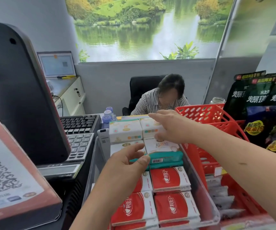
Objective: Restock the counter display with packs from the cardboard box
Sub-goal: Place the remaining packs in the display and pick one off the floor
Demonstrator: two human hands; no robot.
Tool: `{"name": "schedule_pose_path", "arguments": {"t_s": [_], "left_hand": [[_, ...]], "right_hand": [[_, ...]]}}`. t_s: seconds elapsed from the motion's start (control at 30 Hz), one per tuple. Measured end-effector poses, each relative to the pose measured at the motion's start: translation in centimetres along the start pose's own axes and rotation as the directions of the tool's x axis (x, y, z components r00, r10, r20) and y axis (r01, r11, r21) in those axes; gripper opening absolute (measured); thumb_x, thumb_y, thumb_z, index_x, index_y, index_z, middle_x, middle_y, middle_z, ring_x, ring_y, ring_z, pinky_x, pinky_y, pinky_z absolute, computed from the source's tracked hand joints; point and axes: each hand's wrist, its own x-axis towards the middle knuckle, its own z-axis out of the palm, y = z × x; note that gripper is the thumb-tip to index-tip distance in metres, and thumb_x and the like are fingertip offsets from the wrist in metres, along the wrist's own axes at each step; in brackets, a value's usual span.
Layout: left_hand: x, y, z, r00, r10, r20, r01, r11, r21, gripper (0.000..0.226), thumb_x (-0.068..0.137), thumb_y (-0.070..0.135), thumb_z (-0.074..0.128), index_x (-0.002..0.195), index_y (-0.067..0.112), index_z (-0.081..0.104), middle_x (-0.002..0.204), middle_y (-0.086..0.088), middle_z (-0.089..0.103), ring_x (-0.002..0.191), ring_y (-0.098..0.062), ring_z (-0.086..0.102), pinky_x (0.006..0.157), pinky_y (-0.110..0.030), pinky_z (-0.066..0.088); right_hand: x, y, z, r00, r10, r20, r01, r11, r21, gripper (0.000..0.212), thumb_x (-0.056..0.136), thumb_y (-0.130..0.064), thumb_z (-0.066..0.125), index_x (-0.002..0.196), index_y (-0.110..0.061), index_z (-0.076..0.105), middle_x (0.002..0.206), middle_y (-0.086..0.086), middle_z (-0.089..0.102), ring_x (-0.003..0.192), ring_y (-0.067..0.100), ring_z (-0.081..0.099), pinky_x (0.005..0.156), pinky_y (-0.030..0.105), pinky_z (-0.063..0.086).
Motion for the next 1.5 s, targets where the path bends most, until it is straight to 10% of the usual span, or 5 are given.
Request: {"name": "schedule_pose_path", "arguments": {"t_s": [0.8,1.17,1.5], "left_hand": [[-15.5,-4.1,13.9,0.962,0.012,0.274,-0.011,1.0,-0.008,0.02,0.092,0.03,0.064,0.111,0.036,0.067,0.092,0.017,0.073,0.091,-0.014,0.07,0.082,-0.042,0.058],[-20.5,-19.6,30.2,0.889,-0.315,0.334,0.276,0.948,0.159,0.03,0.091,0.034,0.064,0.121,0.037,0.064,0.109,0.016,0.068,0.095,-0.011,0.068,0.085,-0.041,0.057],[-17.7,-41.8,38.6,0.834,-0.461,0.302,0.395,0.882,0.255,0.038,0.091,0.031,0.063,0.07,0.062,0.063,0.085,0.024,0.068,0.077,-0.011,0.067,0.08,-0.04,0.059]], "right_hand": [[-33.4,0.7,9.6,0.986,0.114,-0.121,-0.088,0.975,0.205,0.044,0.095,-0.022,0.061,0.138,-0.019,0.056,0.136,-0.001,0.059,0.127,0.014,0.05,0.108,0.03,0.038],[-46.3,11.5,27.7,0.921,0.296,0.253,-0.352,0.91,0.221,0.042,0.102,-0.027,0.048,0.143,-0.029,0.048,0.15,-0.005,0.043,0.137,0.015,0.038,0.109,0.024,0.028],[-46.0,17.8,54.5,0.795,0.35,0.496,-0.456,0.883,0.107,0.04,0.101,-0.021,0.045,0.141,-0.026,0.047,0.142,-0.001,0.046,0.127,0.024,0.046,0.103,0.037,0.042]]}}
